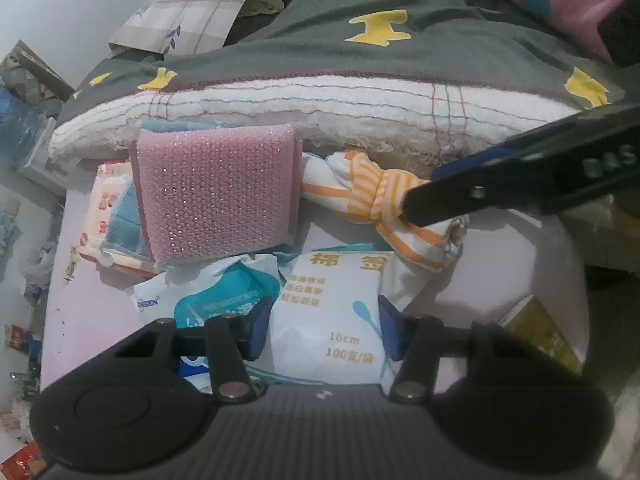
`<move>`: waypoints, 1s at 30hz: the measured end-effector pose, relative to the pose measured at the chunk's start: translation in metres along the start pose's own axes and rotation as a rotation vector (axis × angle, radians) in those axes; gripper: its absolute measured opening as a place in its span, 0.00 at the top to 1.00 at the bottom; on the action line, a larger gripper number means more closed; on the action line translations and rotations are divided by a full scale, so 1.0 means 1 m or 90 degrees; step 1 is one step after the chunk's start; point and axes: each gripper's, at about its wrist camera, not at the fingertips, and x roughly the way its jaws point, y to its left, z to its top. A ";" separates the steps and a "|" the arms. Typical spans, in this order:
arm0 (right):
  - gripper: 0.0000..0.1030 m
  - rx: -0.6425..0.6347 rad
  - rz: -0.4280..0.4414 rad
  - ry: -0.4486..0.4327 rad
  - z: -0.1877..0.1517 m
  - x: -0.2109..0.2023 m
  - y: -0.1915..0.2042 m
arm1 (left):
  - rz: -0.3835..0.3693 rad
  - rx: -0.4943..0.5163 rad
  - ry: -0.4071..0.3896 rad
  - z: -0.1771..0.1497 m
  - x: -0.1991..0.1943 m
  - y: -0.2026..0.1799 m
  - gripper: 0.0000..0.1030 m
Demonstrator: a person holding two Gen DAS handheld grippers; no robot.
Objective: Organize soft objects
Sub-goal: 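Grasp the white cotton-swab pack with the left gripper, then carry the cotton-swab pack with the left gripper and drop it into the box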
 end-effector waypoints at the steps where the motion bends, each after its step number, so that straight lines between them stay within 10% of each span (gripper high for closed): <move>1: 0.47 0.001 -0.002 -0.001 0.001 0.001 0.001 | 0.005 0.003 -0.001 0.001 -0.002 -0.003 0.50; 16: 0.47 0.007 -0.039 -0.019 0.015 0.012 0.006 | 0.037 -0.070 -0.055 -0.012 -0.059 0.006 0.51; 30: 0.47 -0.021 -0.076 0.010 0.012 0.020 0.016 | 0.020 -0.347 -0.154 -0.085 -0.139 0.076 0.51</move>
